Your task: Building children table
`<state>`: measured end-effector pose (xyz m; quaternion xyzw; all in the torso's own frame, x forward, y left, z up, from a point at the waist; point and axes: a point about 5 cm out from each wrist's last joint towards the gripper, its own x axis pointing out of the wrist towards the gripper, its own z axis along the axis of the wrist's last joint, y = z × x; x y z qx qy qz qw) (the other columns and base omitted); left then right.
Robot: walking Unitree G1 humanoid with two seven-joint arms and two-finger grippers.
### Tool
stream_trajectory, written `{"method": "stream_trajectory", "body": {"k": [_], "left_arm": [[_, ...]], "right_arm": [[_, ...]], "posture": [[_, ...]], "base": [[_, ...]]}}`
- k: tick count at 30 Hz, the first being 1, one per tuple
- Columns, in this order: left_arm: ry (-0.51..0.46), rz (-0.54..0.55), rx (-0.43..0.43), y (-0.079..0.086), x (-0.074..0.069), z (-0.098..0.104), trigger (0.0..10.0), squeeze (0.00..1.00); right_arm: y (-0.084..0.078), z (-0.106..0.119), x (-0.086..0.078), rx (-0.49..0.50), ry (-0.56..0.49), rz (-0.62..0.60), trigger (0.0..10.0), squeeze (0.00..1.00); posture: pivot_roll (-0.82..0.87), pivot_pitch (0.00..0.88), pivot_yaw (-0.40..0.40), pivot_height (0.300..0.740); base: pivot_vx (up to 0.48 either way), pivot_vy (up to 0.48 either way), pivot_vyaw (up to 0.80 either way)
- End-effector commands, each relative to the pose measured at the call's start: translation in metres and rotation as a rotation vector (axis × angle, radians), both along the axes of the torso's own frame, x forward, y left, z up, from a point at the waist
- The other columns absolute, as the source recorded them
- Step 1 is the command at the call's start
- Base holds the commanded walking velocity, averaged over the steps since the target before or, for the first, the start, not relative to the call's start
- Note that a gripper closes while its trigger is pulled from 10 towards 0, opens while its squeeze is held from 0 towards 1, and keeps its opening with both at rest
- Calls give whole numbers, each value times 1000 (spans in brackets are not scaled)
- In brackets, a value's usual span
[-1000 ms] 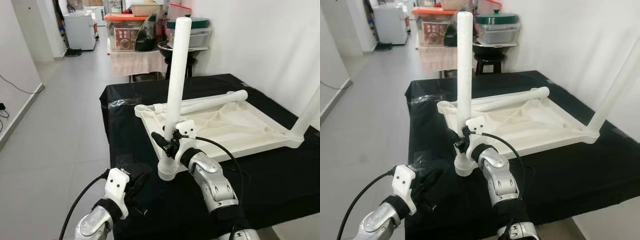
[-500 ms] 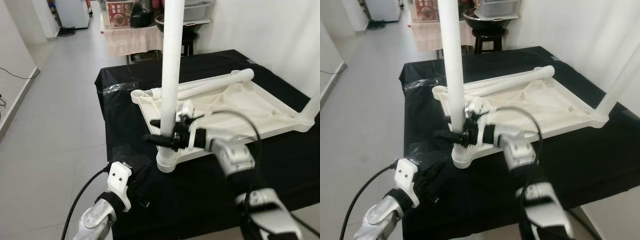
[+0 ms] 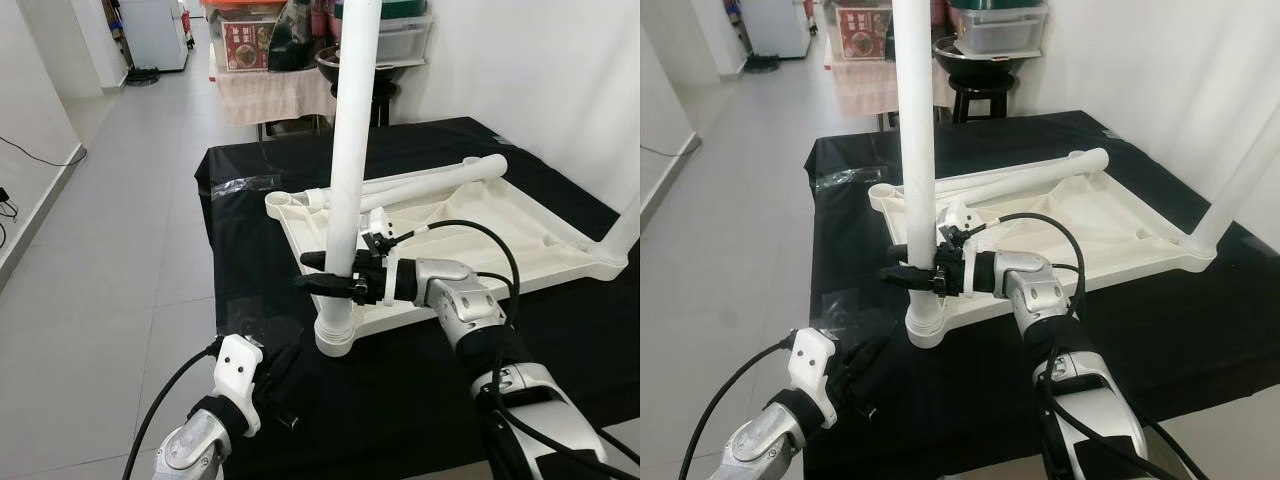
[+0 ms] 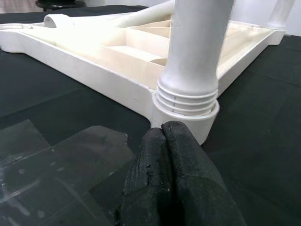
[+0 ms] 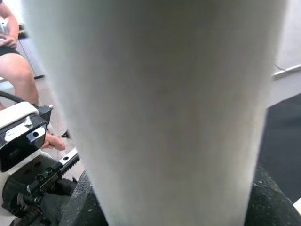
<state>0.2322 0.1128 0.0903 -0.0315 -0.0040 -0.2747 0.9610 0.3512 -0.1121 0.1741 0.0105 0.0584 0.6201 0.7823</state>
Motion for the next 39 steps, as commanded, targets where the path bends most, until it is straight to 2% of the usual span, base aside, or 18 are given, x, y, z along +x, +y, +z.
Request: {"method": "stream_trajectory", "body": {"k": [1, 3, 5, 6, 8, 10, 16, 17, 18, 19, 20, 21, 22, 27, 28, 29, 30, 39], "left_arm": [[0, 1, 9, 2, -2, 0, 10000, 0], [0, 2, 9, 3, -3, 0, 10000, 0], [3, 1, 10, 6, -5, 0, 10000, 0], [3, 1, 10, 6, -5, 0, 10000, 0], [5, -1, 12, 9, -6, 0, 10000, 0], [7, -1, 12, 10, -5, 0, 10000, 0], [12, -10, 20, 9, -3, -1, 10000, 0], [10, -5, 24, 9, -3, -1, 10000, 0], [8, 2, 26, 10, -3, -1, 10000, 0], [8, 2, 26, 10, -3, -1, 10000, 0], [8, 6, 26, 10, -3, -1, 10000, 0], [8, 6, 26, 10, -3, -1, 10000, 0], [8, 8, 25, 10, -2, -1, 10000, 0], [10, 2, 24, 9, -1, -1, 10000, 0], [11, 0, 23, 8, -1, -1, 10000, 0], [11, 0, 23, 8, -1, -1, 10000, 0], [11, -1, 22, 8, -1, -2, 10000, 0], [7, -2, 19, 3, 0, -2, 10000, 0]], "right_arm": [[-9, -26, -11, -34, 93, -26, 0, 0], [-15, -38, -18, -71, 90, -92, 0, 0], [-17, -64, -30, -130, 122, -415, 0, 0], [-17, -64, -30, -130, 122, -415, 0, 0], [-18, -81, -43, -81, 230, -948, 0, 0], [-4, -86, -59, -102, 237, -880, 0, 0], [0, -77, -36, -105, 195, -817, 0, 0], [6, -77, -36, -112, 189, -804, 824, 0], [11, -75, -37, -109, 179, -780, 3294, 0], [11, -75, -37, -109, 179, -780, 3294, 0], [20, -72, -42, -99, 185, -723, 10000, 0], [20, -72, -42, -99, 185, -723, 10000, 0], [26, -67, -45, -83, 191, -661, 10000, 1000], [28, -37, -38, 8, 94, -425, 10000, 1000], [23, -30, -34, 26, 58, -333, 10000, 722], [23, -30, -34, 26, 58, -333, 10000, 722], [19, -26, -32, 34, 37, -274, 10000, 0], [-12, -17, -8, -41, 19, -127, 10000, 0]], "posture": [[-2, 0, -29, 740], [-11, 0, -26, 740], [-14, 0, -29, 740], [-14, 0, -29, 740], [-22, 0, -23, 740], [-32, 0, -7, 740], [-8, 0, -14, 740], [-4, 0, -14, 740], [0, 0, -16, 740], [0, 0, -16, 740], [1, 0, -16, 740], [1, 0, -16, 740], [1, 0, -16, 740], [-2, 0, -14, 740], [-1, 0, -16, 740], [-1, 0, -16, 740], [1, 0, -18, 740], [18, 0, -37, 740]], "base": [[0, 0, 0], [0, 0, 0], [0, 0, 0], [0, 0, 0], [0, 0, 0], [0, 0, 0], [0, 0, 0], [0, 0, 0], [0, 0, 0], [0, 0, 0], [0, 0, 0], [0, 0, 0], [0, 0, 0], [0, 0, 0], [0, 0, 0], [0, 0, 0], [0, 0, 0], [0, 0, 0]]}}
